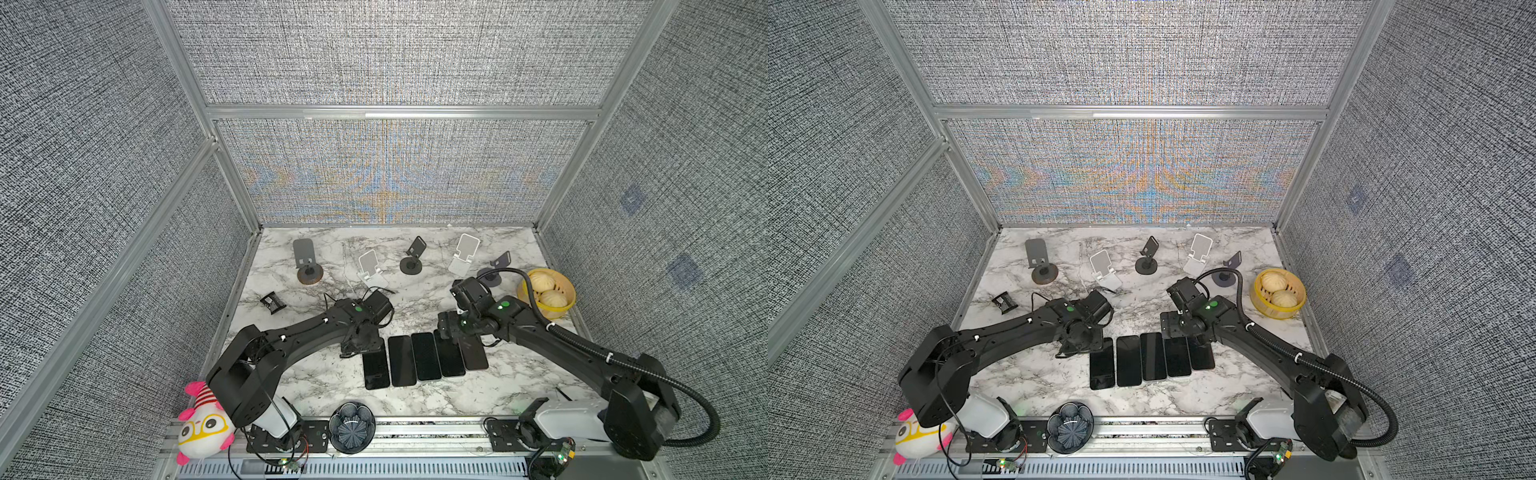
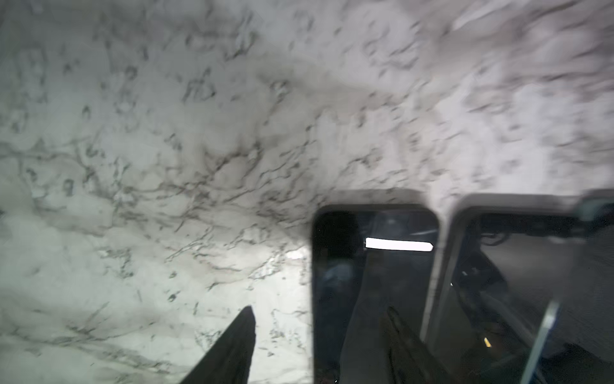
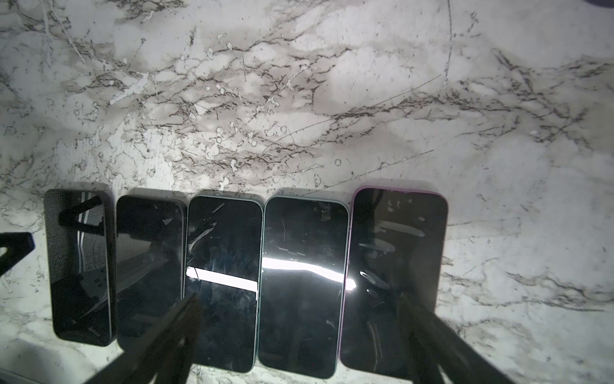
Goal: Remove the phone from the phone stand
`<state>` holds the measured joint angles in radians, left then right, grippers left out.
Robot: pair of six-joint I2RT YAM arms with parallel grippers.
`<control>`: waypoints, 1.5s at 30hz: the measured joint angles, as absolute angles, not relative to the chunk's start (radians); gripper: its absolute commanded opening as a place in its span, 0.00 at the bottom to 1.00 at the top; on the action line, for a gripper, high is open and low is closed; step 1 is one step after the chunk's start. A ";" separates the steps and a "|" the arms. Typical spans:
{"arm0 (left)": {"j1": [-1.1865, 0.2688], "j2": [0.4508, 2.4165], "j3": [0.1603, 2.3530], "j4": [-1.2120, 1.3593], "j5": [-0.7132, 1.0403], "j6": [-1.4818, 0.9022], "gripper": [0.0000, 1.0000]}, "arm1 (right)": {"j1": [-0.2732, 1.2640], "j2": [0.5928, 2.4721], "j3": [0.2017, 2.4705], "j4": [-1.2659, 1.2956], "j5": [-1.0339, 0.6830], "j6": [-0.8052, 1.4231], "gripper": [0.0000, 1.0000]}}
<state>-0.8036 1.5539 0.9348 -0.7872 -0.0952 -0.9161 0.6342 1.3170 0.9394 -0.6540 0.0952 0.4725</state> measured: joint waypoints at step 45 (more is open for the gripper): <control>-0.160 1.342 0.425 0.489 -0.609 -0.037 0.98 | 0.183 1.410 0.419 0.662 0.359 -0.051 0.99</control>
